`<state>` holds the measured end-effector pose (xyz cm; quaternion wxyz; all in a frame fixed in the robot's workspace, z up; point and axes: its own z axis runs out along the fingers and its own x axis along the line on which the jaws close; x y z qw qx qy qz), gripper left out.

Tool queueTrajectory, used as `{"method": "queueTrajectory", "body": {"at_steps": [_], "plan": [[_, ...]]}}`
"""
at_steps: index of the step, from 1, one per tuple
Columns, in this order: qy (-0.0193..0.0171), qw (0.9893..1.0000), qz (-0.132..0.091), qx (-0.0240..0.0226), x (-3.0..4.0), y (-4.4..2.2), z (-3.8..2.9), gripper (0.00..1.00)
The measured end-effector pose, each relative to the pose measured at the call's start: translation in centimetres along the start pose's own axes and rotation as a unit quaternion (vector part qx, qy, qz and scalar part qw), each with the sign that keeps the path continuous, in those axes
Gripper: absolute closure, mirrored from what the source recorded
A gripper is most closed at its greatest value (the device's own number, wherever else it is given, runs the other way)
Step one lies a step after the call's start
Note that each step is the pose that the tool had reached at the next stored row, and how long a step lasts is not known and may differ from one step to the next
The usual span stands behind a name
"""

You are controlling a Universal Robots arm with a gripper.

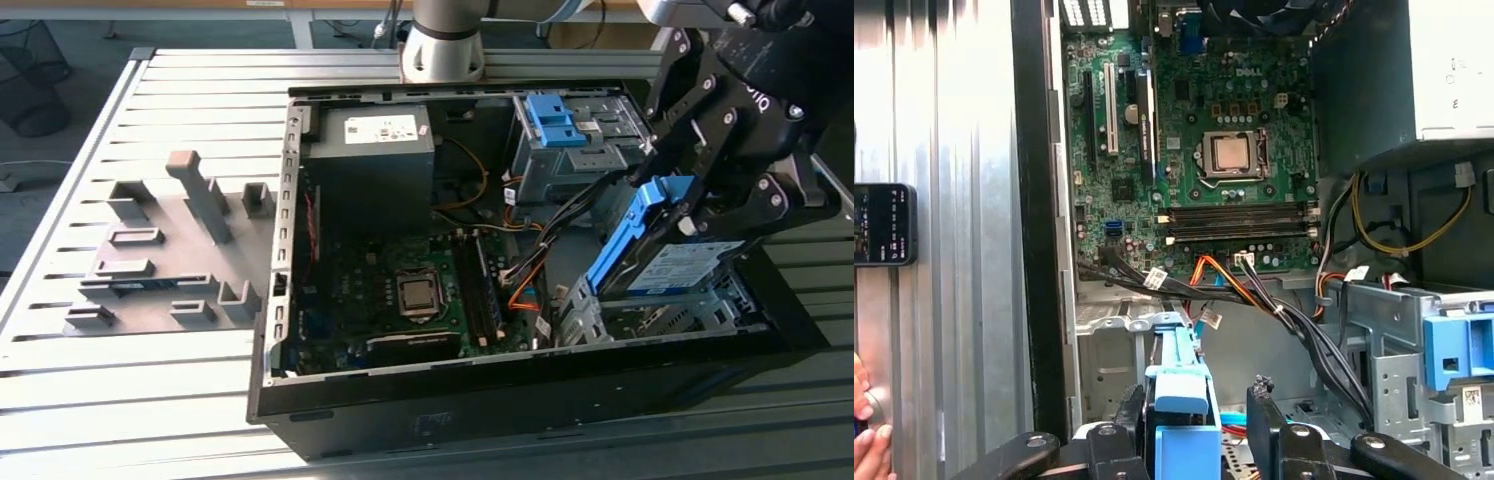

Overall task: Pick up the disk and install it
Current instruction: 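Insert the disk into the insertion slot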

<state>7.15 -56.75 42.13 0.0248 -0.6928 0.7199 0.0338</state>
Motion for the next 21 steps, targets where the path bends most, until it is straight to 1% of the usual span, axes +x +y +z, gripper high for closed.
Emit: {"method": "queueTrajectory", "body": {"at_steps": [1, 2, 17, 18, 19, 20, 21], "plan": [[0.0, 1.0, 0.0, 0.0, 0.01, 0.0, 0.1, 0.47], [0.0001, 1.0, 0.0, 0.0, 0.03, -0.01, 0.37, 0.47], [0.0001, 1.0, 0.0, 0.0, 0.04, -0.01, 0.39, 0.47], [0.0001, 1.0, 0.0, 0.0, 0.04, -0.01, 0.39, 0.48], [0.0002, 1.0, 0.0, -0.0001, 0.04, -0.01, 0.39, 0.55], [0.0001, 1.0, 0.0, 0.0, 0.04, -0.01, 0.4, 0.55], [0.0001, 1.0, 0.0, 0.0, 0.04, -0.01, 0.4, 0.62]]}}
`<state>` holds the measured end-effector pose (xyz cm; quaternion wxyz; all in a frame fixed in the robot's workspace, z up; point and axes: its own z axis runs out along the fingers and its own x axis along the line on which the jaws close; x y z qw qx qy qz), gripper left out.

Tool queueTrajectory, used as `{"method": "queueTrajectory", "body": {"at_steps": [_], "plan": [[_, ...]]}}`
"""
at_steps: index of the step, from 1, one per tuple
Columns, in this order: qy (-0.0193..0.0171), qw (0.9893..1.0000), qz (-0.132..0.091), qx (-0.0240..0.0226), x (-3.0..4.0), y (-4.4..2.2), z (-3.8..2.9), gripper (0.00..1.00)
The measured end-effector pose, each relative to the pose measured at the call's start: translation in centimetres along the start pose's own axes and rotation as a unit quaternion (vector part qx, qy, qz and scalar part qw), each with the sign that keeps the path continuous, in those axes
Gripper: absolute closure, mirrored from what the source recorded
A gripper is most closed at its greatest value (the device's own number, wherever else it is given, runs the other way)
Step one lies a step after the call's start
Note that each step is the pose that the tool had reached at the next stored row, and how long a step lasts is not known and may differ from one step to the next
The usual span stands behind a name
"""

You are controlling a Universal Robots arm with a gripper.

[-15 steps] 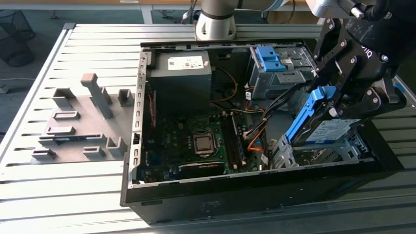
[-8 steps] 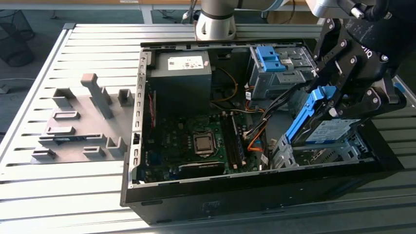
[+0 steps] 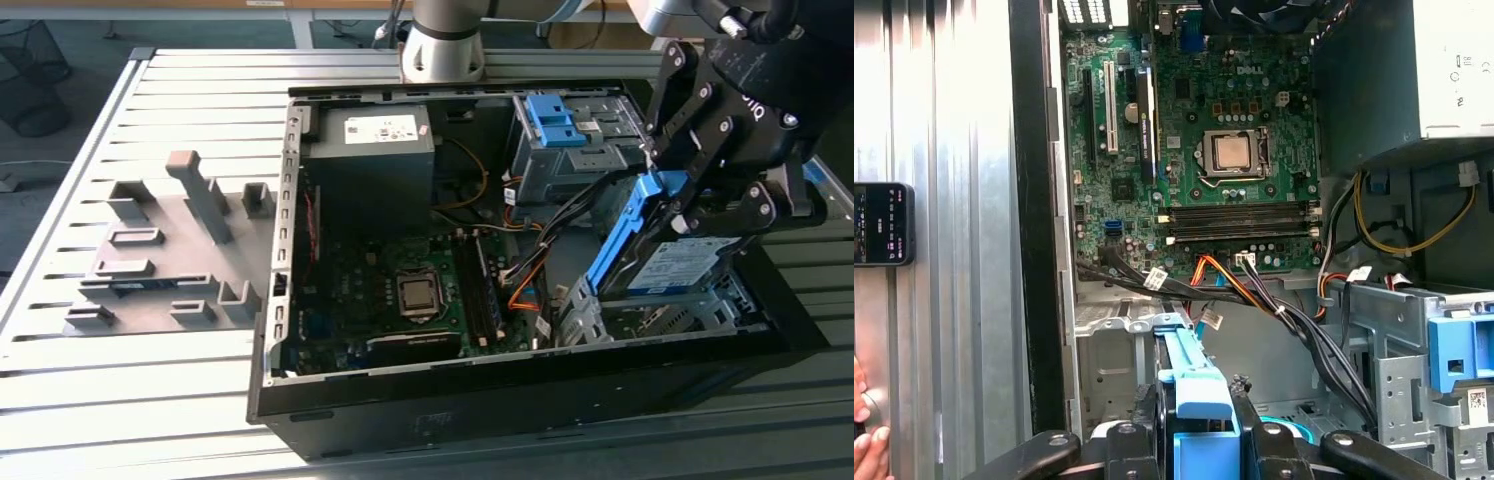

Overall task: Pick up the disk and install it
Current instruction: 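Insert the disk into the insertion slot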

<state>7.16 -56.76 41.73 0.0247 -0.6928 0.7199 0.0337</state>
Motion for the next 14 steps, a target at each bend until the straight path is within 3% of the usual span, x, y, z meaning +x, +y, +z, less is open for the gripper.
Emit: {"method": "queueTrajectory", "body": {"at_steps": [14], "plan": [[0.0018, 1.0, 0.0, 0.0001, -0.01, -0.1, -0.05, 0.62]]}}
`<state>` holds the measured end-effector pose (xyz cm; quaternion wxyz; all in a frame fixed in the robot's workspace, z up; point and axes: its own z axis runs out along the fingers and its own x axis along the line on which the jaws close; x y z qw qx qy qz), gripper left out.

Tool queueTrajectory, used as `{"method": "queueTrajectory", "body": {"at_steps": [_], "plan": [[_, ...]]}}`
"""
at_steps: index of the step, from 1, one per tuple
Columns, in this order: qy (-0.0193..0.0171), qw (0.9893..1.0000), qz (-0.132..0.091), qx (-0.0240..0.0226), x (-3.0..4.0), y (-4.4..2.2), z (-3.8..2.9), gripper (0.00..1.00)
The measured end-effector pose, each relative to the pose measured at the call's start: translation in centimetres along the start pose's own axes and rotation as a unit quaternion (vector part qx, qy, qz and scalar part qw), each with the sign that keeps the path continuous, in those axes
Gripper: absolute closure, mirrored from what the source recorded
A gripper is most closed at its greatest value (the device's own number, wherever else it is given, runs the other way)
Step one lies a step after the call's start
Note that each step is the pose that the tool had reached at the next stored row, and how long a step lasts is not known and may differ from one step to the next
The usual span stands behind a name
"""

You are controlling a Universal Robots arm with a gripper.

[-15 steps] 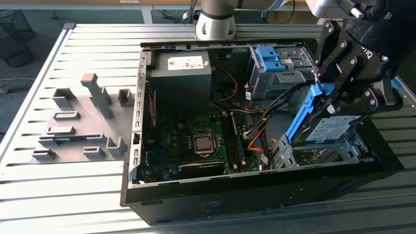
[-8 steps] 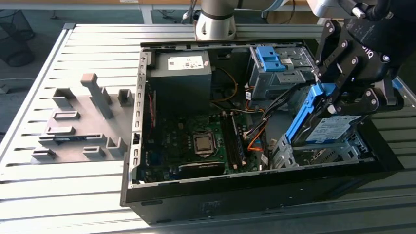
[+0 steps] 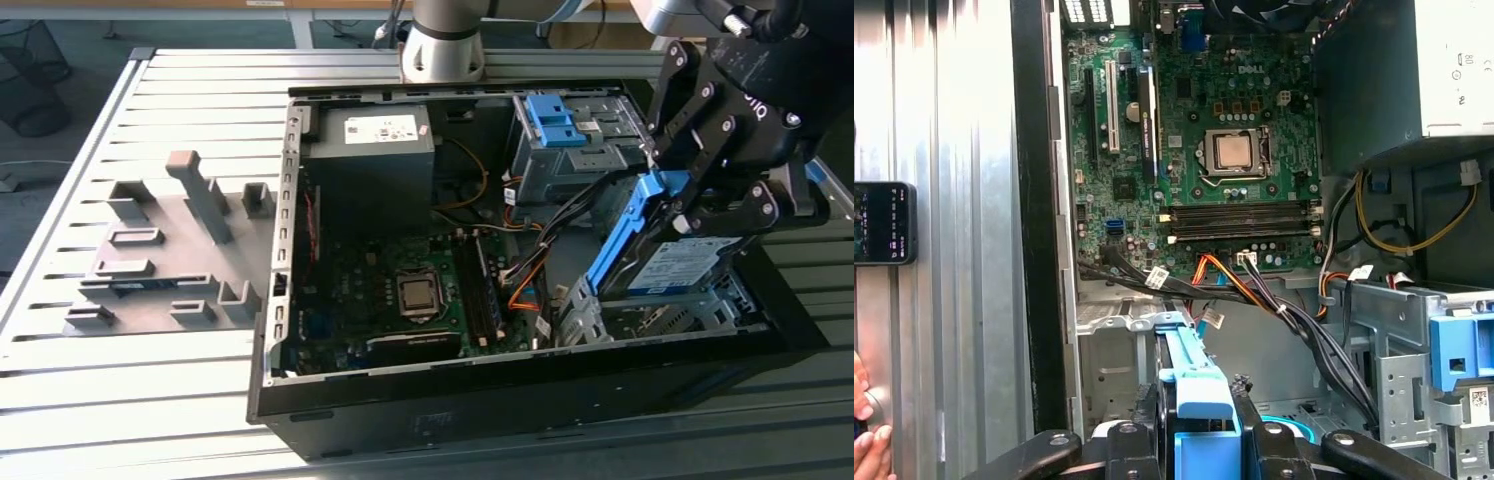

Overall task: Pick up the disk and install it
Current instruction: 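Insert the disk into the insertion slot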

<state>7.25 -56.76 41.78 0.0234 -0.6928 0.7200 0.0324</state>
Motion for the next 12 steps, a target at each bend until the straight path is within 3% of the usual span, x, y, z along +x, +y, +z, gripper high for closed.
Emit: {"method": "queueTrajectory", "body": {"at_steps": [4, 5, 9, 12], "plan": [[0.0003, 1.0, 0.0, 0.0, 0.0, -0.02, 0.0, 0.62], [0.0004, 1.0, 0.0, 0.0, 0.0, -0.02, 0.0, 0.54], [0.0005, 1.0, 0.0, 0.0, 0.0, -0.03, 0.0, 0.54], [0.0006, 1.0, 0.0, 0.0, 0.03, -0.03, 0.45, 0.54]]}}
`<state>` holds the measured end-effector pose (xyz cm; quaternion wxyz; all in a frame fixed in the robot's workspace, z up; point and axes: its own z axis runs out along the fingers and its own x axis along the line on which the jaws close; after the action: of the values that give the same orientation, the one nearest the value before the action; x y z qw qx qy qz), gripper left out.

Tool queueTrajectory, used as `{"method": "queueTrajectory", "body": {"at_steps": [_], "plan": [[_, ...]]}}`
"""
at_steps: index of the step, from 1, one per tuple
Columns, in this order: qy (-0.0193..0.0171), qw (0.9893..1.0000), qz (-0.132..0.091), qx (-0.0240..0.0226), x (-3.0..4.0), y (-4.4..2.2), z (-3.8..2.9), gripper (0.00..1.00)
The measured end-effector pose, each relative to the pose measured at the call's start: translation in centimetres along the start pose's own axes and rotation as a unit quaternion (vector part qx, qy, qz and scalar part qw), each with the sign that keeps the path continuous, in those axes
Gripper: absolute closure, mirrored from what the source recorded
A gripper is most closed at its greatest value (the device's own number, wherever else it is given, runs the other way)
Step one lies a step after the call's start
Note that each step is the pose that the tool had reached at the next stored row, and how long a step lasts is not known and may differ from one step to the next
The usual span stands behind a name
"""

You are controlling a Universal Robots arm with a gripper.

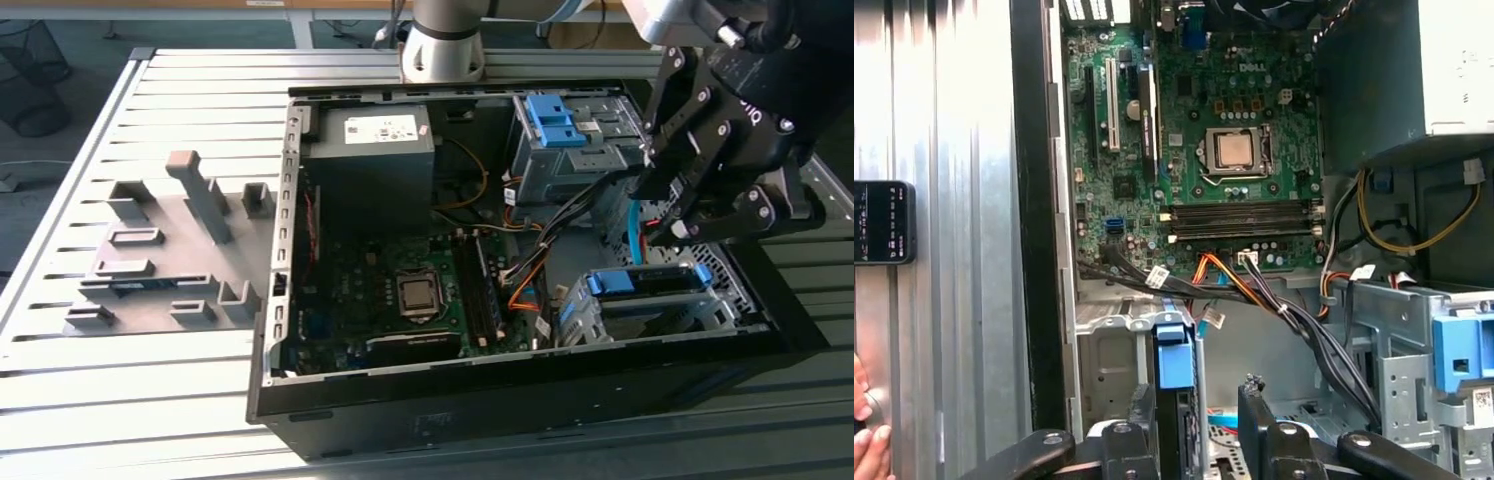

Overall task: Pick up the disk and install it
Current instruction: 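Insert the disk into the insertion slot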

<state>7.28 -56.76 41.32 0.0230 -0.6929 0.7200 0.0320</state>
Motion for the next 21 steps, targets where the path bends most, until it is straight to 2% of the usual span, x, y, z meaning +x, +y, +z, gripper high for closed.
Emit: {"method": "queueTrajectory", "body": {"at_steps": [4, 7, 8, 9, 11, 12, 21], "plan": [[0.0, 1.0, -0.001, -0.0001, 0.06, -0.06, 0.83, 0.54], [0.0, 1.0, -0.001, -0.0001, 0.1, -0.18, 1.37, 0.73], [0.0, 1.0, -0.001, -0.0001, 0.11, -0.22, 1.55, 0.73], [0.0, 1.0, -0.001, 0.0, 0.13, -0.26, 1.73, 0.85], [0.0, 1.0, -0.001, 0.0, 0.16, -0.31, 2.1, 0.85], [0.0, 1.0, -0.001, -0.0001, 0.18, -0.34, 2.28, 0.89], [0.0, 1.0, -0.002, -0.0001, 0.59, -0.58, 3.82, 0.89]]}}
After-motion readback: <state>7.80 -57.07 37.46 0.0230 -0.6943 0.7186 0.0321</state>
